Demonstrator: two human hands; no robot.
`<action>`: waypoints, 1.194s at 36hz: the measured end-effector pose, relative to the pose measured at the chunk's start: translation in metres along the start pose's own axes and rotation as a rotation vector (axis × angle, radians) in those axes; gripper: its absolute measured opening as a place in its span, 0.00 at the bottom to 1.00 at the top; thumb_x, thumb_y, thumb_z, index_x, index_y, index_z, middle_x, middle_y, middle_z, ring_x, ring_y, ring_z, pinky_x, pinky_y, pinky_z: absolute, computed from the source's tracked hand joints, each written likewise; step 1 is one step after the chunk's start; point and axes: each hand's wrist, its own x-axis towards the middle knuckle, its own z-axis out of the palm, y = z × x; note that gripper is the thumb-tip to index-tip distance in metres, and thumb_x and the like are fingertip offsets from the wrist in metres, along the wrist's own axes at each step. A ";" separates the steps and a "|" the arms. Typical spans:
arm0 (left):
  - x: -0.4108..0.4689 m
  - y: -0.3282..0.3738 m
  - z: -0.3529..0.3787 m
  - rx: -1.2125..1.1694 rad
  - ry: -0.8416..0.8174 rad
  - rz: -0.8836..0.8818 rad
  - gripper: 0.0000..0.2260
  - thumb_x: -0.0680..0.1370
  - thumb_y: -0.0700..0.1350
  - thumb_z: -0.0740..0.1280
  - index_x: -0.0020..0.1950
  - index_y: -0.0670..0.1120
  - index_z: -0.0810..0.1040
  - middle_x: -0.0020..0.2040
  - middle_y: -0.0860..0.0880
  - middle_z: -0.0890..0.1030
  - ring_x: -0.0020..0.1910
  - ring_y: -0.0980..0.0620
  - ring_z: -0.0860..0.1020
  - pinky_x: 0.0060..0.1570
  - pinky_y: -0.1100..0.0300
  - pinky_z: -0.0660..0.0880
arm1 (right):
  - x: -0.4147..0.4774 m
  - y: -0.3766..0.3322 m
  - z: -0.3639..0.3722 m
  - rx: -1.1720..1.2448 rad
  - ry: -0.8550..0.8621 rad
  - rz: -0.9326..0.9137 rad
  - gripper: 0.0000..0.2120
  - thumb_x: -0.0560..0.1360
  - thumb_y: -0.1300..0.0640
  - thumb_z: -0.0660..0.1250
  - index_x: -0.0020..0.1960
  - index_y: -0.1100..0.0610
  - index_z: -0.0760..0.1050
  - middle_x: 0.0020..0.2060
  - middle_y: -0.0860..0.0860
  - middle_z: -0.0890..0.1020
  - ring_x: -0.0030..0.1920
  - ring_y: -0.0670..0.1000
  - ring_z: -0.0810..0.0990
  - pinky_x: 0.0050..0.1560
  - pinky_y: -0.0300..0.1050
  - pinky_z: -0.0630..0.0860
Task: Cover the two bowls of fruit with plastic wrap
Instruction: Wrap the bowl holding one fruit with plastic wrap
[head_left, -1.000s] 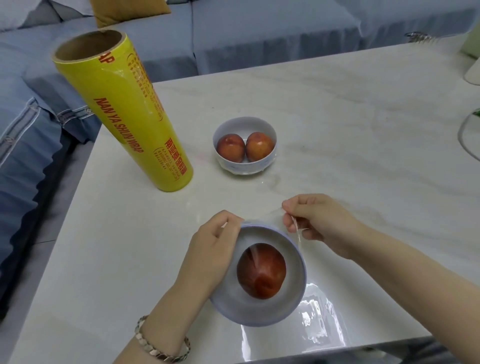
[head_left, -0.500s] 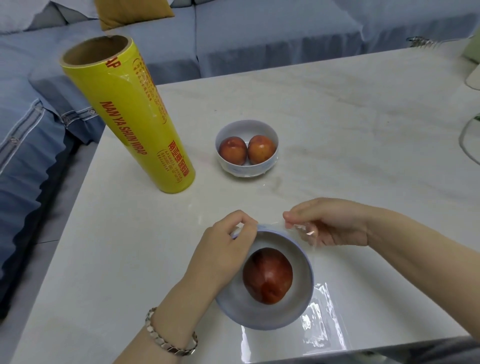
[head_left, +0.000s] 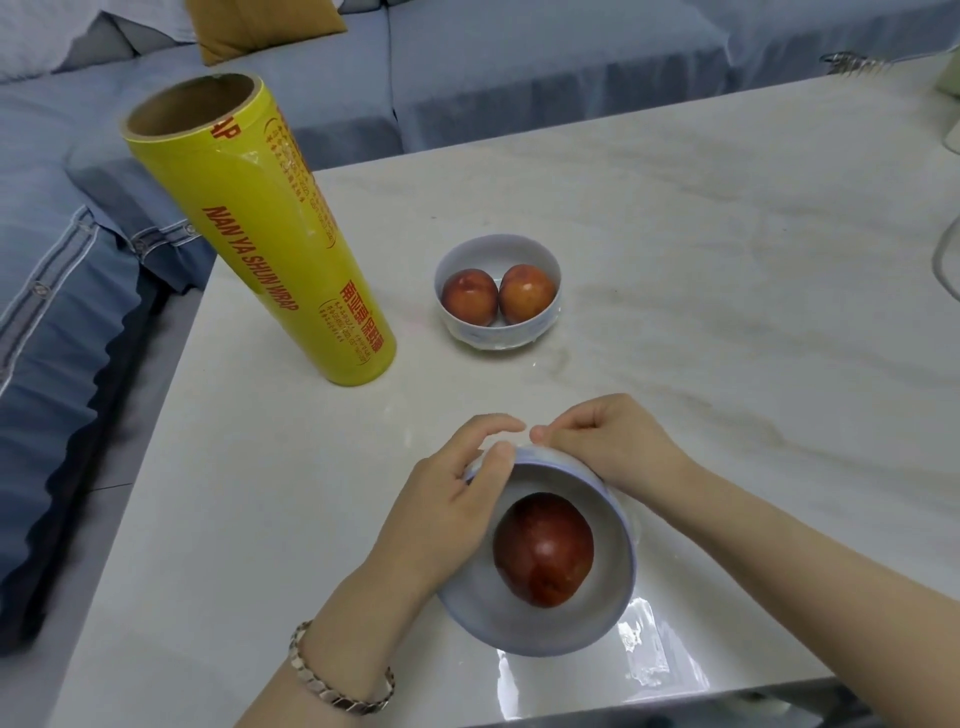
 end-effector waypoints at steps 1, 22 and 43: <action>0.000 0.001 -0.001 -0.003 -0.031 0.020 0.15 0.69 0.65 0.51 0.51 0.71 0.72 0.53 0.71 0.76 0.54 0.68 0.74 0.50 0.76 0.69 | 0.000 0.000 -0.001 -0.019 -0.016 0.015 0.09 0.69 0.49 0.72 0.36 0.55 0.83 0.30 0.47 0.81 0.34 0.43 0.77 0.40 0.38 0.73; 0.000 0.002 0.002 -0.083 -0.027 0.014 0.10 0.73 0.59 0.59 0.47 0.66 0.79 0.51 0.72 0.78 0.56 0.71 0.74 0.54 0.76 0.68 | 0.001 0.019 -0.009 0.243 -0.361 0.470 0.26 0.61 0.35 0.71 0.42 0.57 0.76 0.37 0.57 0.77 0.36 0.52 0.75 0.37 0.40 0.72; -0.007 -0.001 0.001 -0.008 0.020 -0.029 0.21 0.63 0.67 0.55 0.56 0.69 0.67 0.39 0.65 0.79 0.46 0.67 0.76 0.45 0.78 0.69 | -0.062 0.007 -0.022 0.062 -0.155 -0.249 0.18 0.69 0.42 0.58 0.53 0.45 0.79 0.51 0.34 0.81 0.52 0.30 0.75 0.49 0.20 0.67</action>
